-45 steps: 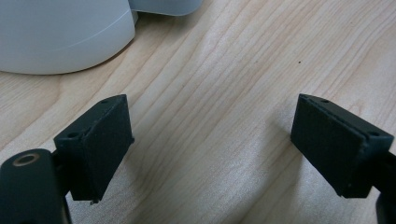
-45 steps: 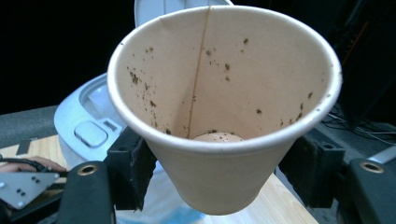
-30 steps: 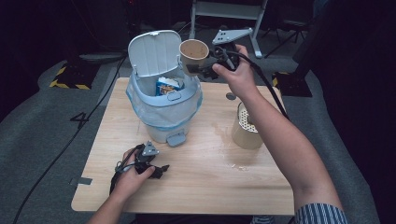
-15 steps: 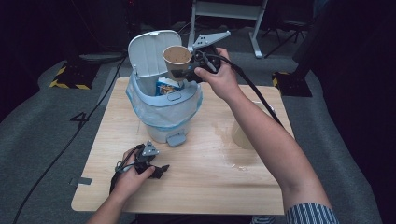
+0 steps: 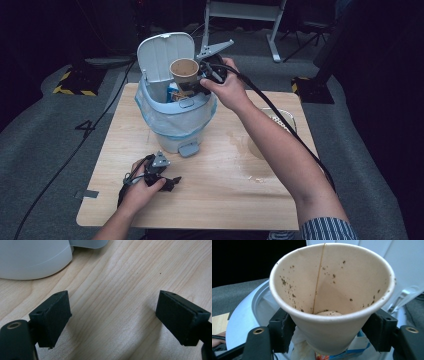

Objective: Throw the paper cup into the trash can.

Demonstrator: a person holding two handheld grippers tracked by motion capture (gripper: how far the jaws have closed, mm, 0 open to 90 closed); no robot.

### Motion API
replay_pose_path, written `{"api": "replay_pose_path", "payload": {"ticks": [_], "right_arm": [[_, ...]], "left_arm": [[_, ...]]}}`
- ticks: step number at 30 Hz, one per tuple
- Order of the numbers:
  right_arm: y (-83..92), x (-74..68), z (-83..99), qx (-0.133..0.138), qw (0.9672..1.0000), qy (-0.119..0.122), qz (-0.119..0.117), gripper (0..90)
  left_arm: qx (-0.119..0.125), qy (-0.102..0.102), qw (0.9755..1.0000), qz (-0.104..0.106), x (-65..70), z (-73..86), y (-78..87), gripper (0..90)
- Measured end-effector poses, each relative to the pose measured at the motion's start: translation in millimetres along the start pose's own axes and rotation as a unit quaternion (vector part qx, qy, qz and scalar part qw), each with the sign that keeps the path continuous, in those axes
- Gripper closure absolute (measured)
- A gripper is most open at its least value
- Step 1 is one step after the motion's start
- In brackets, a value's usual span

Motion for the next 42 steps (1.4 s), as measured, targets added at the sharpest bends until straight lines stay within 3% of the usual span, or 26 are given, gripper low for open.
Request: {"api": "replay_pose_path", "payload": {"ticks": [11,13,15,18,22,32,39,42], "right_arm": [[-8.4,-1.8,4.7,-0.025,0.9996,-0.007,-0.01,31.5],[-9.1,-2.2,4.4,-0.008,0.9998,-0.001,-0.016,28.9],[-8.6,-3.1,2.1,0.018,0.9997,0.007,-0.013,14.7],[-5.7,-4.8,-1.2,0.044,0.9989,0.006,-0.017,17.4],[-2.3,-5.3,-1.8,0.043,0.9989,0.007,-0.016,16.3],[23.9,3.2,-5.0,0.044,0.9985,0.014,0.029,19.0],[59.1,13.3,-5.9,0.03,0.9973,0.021,0.064,19.1],[74.8,18.9,-2.6,0.039,0.9965,0.015,0.072,19.5]], "left_arm": [[0.0,0.0,1.0,0.0,0.0,0.0,0.0,12.9],[-0.001,-0.001,1.0,0.0,-0.1,0.0,0.1,12.9],[0.0,0.001,1.0,0.001,0.1,0.1,0.0,12.9],[0.0,-0.001,1.0,0.0,0.0,0.0,0.1,12.9],[0.0,0.0,1.0,0.0,0.0,0.0,0.0,12.9],[0.0,0.0,1.0,0.0,-0.2,0.0,0.2,12.9],[0.0,0.005,1.0,0.006,-1.2,3.1,2.9,13.4],[-0.001,0.0,1.0,0.003,-3.0,4.1,4.6,13.4]]}}
Point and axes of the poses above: each handheld gripper's, and its own axes: y roughly backward along the jaws, z roughly out of its underside, x roughly to its right, the point moved 3 cm from there along -y, roughly forward along the jaws, and after that the axes turned 11 degrees about z, right-handed, at the moved point
